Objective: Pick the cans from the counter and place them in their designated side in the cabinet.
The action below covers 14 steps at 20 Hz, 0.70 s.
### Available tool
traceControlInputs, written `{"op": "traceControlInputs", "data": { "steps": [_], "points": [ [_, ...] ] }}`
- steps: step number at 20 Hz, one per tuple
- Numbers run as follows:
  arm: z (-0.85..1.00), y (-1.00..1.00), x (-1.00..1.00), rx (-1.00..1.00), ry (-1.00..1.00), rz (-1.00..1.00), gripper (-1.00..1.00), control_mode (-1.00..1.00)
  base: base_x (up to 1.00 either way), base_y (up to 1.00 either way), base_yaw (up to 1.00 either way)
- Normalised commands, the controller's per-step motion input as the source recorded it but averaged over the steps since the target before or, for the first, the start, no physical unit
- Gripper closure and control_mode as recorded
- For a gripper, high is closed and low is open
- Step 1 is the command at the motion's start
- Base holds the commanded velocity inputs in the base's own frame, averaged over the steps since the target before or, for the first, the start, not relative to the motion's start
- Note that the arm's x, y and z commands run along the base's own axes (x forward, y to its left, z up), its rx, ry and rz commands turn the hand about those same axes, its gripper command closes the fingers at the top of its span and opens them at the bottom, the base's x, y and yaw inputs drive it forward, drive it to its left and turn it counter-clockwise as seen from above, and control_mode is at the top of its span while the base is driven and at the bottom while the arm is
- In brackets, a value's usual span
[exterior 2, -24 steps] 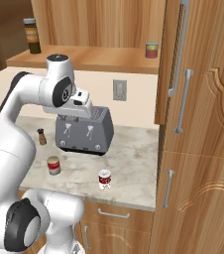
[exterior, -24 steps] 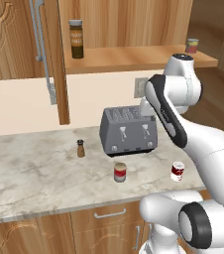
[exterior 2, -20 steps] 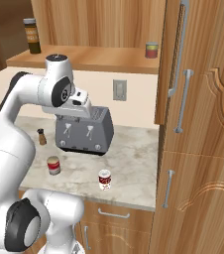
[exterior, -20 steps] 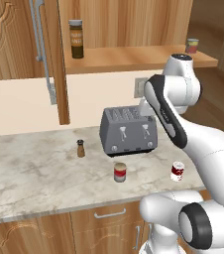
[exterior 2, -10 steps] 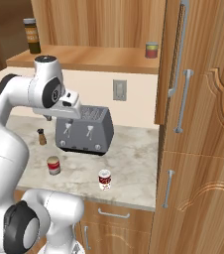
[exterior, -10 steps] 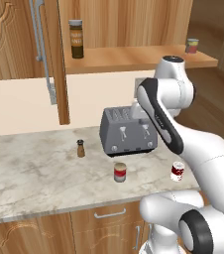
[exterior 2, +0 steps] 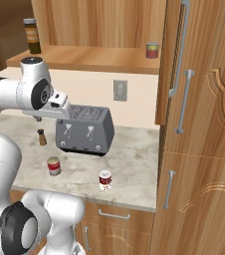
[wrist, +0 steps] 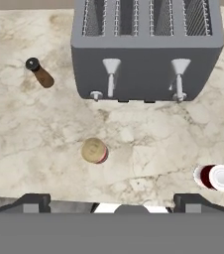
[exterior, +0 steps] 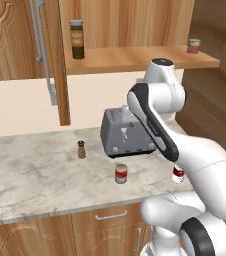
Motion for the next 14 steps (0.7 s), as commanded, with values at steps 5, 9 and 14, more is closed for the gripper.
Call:
{"op": "traceControlInputs", "data": {
  "steps": [5, 9, 14],
  "points": [
    [-0.12, 0.32, -0.01, 0.00, 0.00, 0.00, -1.00, -1.00, 0.00, 0.00, 0.00],
    [-0.19, 0.27, 0.00, 0.00, 0.00, 0.00, -1.00, -1.00, 0.00, 0.00, 0.00],
    [-0.24, 0.20, 0.00, 0.00, 0.00, 0.00, -1.00, -1.00, 0.00, 0.00, 0.00]
  ]
}}
